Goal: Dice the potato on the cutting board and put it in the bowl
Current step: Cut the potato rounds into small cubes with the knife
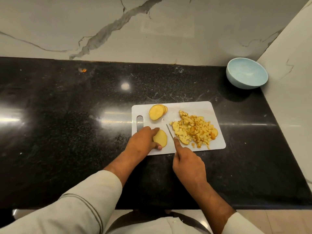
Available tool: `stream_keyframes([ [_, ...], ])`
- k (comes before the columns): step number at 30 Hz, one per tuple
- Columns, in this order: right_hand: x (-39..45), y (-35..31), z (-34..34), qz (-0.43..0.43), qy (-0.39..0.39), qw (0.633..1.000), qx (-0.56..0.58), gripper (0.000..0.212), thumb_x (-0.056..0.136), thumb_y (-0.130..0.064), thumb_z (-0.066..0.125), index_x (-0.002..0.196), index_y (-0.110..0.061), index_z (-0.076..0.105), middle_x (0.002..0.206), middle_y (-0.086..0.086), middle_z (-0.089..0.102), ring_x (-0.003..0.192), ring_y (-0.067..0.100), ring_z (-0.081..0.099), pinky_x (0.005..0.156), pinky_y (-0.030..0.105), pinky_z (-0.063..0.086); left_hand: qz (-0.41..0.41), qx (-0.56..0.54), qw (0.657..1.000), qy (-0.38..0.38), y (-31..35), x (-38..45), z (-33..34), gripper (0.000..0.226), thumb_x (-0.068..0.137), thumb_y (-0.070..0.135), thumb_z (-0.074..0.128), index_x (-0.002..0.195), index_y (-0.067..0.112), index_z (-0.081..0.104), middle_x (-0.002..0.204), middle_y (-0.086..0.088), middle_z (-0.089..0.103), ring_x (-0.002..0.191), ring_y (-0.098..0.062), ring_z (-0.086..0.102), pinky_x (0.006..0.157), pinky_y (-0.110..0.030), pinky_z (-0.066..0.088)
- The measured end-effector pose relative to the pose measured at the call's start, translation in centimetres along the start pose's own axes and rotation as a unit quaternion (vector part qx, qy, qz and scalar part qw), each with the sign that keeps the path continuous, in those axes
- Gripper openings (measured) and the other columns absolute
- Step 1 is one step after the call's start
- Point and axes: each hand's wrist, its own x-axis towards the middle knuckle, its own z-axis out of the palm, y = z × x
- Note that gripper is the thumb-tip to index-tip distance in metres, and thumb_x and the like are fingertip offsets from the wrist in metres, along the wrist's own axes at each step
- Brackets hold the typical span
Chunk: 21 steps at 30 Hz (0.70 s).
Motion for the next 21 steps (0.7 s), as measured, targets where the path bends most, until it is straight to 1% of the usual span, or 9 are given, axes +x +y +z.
stream_keyframes([
  [2, -0.1, -0.7, 0.1, 0.007, 0.006, 1.000, 0.014, 0.059, 0.099, -0.030, 0.035, 0.152, -0.038, 0.011, 0.101, -0.001, 0.055, 0.083, 0.020, 0.059, 0.069, 0.037, 0.049, -0.002, -0.007, 1.000, 0.018, 0.1, -0.1, 0.4, 0.084, 0.076, 0.044, 0.074, 0.148, 0.030, 0.033, 0.120, -0.003, 0.049, 0.116, -0.022, 0.050, 0.092, -0.034, 0.043],
  [4, -0.3, -1.2, 0.4, 0.010, 0.001, 1.000, -0.002, 0.057, 0.100, -0.029, 0.035, 0.152, -0.038, 0.012, 0.102, -0.001, 0.055, 0.085, 0.021, 0.059, 0.070, 0.037, 0.049, 0.004, -0.024, 0.999, 0.032, -0.1, -0.1, 0.7, 0.087, 0.074, 0.045, 0.076, 0.148, 0.031, 0.031, 0.123, -0.002, 0.047, 0.117, -0.022, 0.049, 0.093, -0.036, 0.045],
  [7, -0.1, -1.6, 0.7, 0.022, -0.003, 0.999, -0.028, 0.057, 0.100, -0.027, 0.034, 0.152, -0.035, 0.013, 0.104, 0.001, 0.056, 0.087, 0.022, 0.060, 0.068, 0.037, 0.047, 0.009, -0.032, 0.998, 0.045, -0.1, -0.1, 0.8, 0.078, 0.077, 0.045, 0.073, 0.145, 0.030, 0.038, 0.122, -0.001, 0.046, 0.116, -0.023, 0.051, 0.091, -0.036, 0.045],
  [11, -0.1, -2.6, 1.1, 0.026, -0.004, 0.999, -0.046, 0.059, 0.099, -0.023, 0.036, 0.153, -0.031, 0.013, 0.105, 0.003, 0.056, 0.088, 0.025, 0.060, 0.063, 0.033, 0.038, 0.029, 0.002, 0.998, 0.058, 0.3, -0.2, 0.7, 0.068, 0.078, 0.042, 0.074, 0.138, 0.028, 0.044, 0.119, -0.002, 0.039, 0.104, -0.025, 0.055, 0.083, -0.038, 0.050],
  [14, 0.3, -3.0, 1.3, 0.019, -0.006, 0.999, -0.049, 0.059, 0.097, -0.021, 0.038, 0.152, -0.028, 0.018, 0.105, 0.004, 0.056, 0.091, 0.027, 0.060, 0.065, 0.034, 0.037, 0.029, 0.010, 0.998, 0.057, 0.8, -0.3, 0.7, 0.062, 0.082, 0.035, 0.072, 0.137, 0.027, 0.045, 0.117, -0.003, 0.038, 0.102, -0.027, 0.055, 0.083, -0.040, 0.051],
  [17, 1.1, -3.1, 1.1, 0.011, -0.017, 0.998, -0.060, 0.060, 0.095, -0.019, 0.038, 0.152, -0.026, 0.019, 0.104, 0.005, 0.055, 0.091, 0.026, 0.059, 0.064, 0.034, 0.036, 0.027, 0.012, 0.998, 0.063, 1.2, -0.4, 1.0, 0.054, 0.085, 0.029, 0.070, 0.134, 0.022, 0.048, 0.116, -0.004, 0.038, 0.101, -0.027, 0.054, 0.083, -0.042, 0.051],
  [21, 1.4, -3.3, 0.9, -0.010, -0.019, 0.997, -0.068, 0.060, 0.094, -0.018, 0.039, 0.151, -0.024, 0.022, 0.106, 0.007, 0.056, 0.092, 0.029, 0.059, 0.064, 0.035, 0.035, 0.019, -0.003, 0.997, 0.079, 1.7, -0.8, 1.1, 0.046, 0.088, 0.024, 0.066, 0.131, 0.017, 0.050, 0.115, -0.004, 0.039, 0.100, -0.028, 0.054, 0.081, -0.040, 0.050],
])
